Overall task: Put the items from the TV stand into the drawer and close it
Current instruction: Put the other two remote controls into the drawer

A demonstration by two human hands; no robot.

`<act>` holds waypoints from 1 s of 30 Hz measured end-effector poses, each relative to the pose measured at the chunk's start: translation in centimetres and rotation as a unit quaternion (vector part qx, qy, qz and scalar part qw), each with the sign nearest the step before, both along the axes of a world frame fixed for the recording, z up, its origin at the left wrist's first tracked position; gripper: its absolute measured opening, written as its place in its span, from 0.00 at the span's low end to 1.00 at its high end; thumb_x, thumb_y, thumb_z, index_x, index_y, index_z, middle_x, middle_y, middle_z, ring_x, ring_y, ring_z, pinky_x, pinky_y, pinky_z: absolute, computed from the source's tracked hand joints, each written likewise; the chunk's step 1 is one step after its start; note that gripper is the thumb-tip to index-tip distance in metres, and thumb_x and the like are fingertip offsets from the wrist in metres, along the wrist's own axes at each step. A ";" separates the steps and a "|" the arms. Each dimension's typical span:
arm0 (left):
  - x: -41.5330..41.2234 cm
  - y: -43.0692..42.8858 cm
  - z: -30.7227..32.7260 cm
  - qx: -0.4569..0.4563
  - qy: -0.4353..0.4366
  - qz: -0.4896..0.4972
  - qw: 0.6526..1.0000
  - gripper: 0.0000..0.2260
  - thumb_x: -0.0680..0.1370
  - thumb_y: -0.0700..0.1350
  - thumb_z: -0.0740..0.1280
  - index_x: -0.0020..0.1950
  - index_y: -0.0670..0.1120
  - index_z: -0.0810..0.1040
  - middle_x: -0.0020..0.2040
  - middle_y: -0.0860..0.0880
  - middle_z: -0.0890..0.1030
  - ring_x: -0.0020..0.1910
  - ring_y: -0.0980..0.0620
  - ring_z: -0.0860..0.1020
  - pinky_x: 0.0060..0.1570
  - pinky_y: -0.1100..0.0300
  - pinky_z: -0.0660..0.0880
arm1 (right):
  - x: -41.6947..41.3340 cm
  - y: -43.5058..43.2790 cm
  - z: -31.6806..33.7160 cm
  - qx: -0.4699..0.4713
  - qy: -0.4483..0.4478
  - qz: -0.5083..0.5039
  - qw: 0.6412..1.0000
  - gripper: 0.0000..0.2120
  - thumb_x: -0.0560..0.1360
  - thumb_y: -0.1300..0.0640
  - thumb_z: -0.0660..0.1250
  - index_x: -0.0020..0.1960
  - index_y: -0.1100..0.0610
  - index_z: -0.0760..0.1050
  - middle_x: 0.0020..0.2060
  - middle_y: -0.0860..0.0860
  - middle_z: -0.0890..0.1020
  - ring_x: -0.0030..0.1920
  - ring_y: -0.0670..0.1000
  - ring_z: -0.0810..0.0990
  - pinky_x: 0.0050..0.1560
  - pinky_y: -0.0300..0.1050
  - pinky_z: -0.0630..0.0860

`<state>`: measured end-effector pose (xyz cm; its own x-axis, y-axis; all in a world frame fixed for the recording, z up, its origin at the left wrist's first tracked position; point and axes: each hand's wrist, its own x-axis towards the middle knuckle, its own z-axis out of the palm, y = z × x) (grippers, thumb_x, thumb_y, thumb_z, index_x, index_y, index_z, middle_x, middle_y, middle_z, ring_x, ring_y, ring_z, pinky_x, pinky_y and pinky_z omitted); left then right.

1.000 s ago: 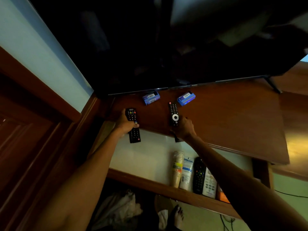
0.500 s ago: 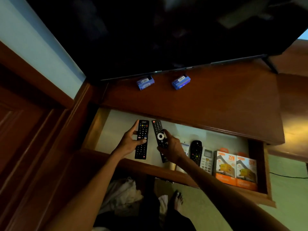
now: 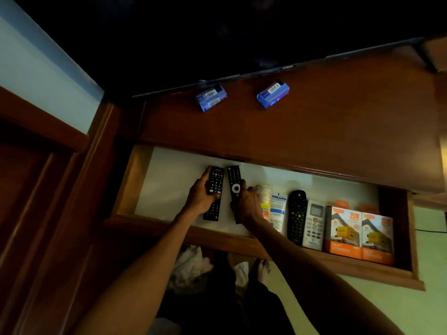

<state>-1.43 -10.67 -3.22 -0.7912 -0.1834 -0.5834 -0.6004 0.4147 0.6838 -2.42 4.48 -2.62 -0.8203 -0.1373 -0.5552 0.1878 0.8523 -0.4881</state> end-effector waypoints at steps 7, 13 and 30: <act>0.3 0.1 -1.8 -0.014 0.004 -0.018 1.000 0.41 0.74 0.36 0.71 0.79 0.55 0.52 0.64 0.43 0.75 0.61 0.45 0.77 0.58 0.51 0.78 | 0.6 -0.9 -0.2 0.015 -0.018 0.012 1.000 0.31 0.75 0.61 0.69 0.72 0.60 0.57 0.64 0.65 0.70 0.57 0.64 0.78 0.52 0.52 0.78; 0.5 -0.1 -1.7 -0.097 0.021 -0.073 0.992 0.39 0.74 0.49 0.71 0.78 0.58 0.51 0.62 0.46 0.78 0.57 0.45 0.79 0.54 0.46 0.79 | 0.1 -1.0 0.2 0.052 -0.030 0.043 0.997 0.21 0.78 0.65 0.62 0.68 0.63 0.62 0.59 0.64 0.77 0.55 0.63 0.79 0.48 0.51 0.77; -1.6 -1.7 -1.9 -0.005 0.009 -0.182 0.983 0.39 0.71 0.35 0.74 0.77 0.54 0.61 0.43 0.53 0.77 0.45 0.50 0.79 0.47 0.57 0.77 | -5.4 1.7 -0.2 0.145 0.073 0.300 0.940 0.37 0.70 0.55 0.75 0.74 0.57 0.62 0.70 0.58 0.68 0.68 0.60 0.68 0.64 0.56 0.70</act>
<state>-2.99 -12.33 -5.13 -0.8159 0.1085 -0.5679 -0.3977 0.6075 0.6876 -7.79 6.23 -2.83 -0.7135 -0.4597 -0.5288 -0.4197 0.8847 -0.2029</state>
